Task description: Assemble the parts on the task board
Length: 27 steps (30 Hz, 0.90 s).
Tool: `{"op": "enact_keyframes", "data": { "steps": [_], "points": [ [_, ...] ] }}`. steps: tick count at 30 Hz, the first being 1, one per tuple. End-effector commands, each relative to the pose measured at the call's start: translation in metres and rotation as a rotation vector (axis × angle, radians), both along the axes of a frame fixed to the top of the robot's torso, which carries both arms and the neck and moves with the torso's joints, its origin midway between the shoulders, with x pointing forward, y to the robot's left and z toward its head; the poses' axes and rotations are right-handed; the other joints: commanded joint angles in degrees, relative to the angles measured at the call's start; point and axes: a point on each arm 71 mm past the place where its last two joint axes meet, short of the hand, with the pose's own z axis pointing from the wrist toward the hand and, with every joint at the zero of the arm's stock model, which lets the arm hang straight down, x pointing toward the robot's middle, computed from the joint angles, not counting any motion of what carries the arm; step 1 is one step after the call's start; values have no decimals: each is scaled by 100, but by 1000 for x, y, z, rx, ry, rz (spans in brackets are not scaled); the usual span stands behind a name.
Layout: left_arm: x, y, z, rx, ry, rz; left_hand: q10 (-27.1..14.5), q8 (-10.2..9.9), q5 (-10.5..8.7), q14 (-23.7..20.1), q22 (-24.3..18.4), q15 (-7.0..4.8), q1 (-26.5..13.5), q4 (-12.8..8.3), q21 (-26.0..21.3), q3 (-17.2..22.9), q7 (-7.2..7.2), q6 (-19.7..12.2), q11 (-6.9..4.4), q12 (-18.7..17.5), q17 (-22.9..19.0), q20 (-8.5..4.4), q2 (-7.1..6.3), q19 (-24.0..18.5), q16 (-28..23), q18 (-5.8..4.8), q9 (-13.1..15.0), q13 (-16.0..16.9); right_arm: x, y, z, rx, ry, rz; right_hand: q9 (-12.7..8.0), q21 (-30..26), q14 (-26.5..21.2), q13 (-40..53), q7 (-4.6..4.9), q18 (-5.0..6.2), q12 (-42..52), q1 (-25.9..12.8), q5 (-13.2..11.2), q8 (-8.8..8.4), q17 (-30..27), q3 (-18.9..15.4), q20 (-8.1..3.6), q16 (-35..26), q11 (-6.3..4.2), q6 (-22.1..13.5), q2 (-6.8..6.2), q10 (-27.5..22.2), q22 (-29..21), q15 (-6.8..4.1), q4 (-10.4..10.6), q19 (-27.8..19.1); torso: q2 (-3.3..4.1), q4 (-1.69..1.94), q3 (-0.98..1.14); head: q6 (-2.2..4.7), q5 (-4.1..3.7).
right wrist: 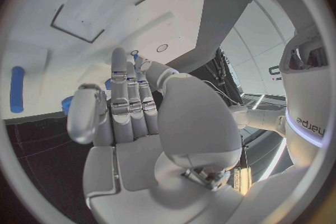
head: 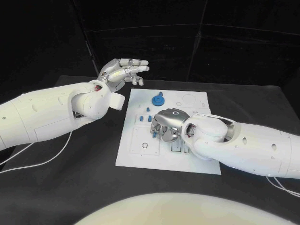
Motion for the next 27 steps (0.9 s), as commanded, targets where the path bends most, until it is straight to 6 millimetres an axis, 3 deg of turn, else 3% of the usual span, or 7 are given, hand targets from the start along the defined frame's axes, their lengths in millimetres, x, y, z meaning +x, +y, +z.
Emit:
{"op": "enact_keyframes", "data": {
  "steps": [1, 27],
  "points": [
    [0, -1, 2, -12, -12, -4, -44, 10, 20, -14, -7, 27, 19, 3, -23, -40, -1, -46, 6, 39, -8, 14, -20, -15, -18, 69, -9, -6, 0, 1, -1, -16, -3, 14, 6, 20, 18, 9, 19, -48, -5, -30, -38, -3, 7, 10, -17, -33, 16, 38, 5, 35, -9, -42, 25, 23, -2, 4, 0, -7, 4],
    [0, 0, 2, -11, -11, -2, -49, 14, 21, -16, -11, 30, 16, 6, -29, -55, -1, -47, 5, 53, -11, 18, -14, -15, -14, 69, -7, -3, 2, 2, -6, -47, 16, 18, 4, 15, 20, 11, 21, -46, -9, -35, -42, -7, 9, 7, -17, -34, 18, 37, 11, 31, -18, -41, 30, 16, 1, 0, 2, -61, 19]
  ]
}}
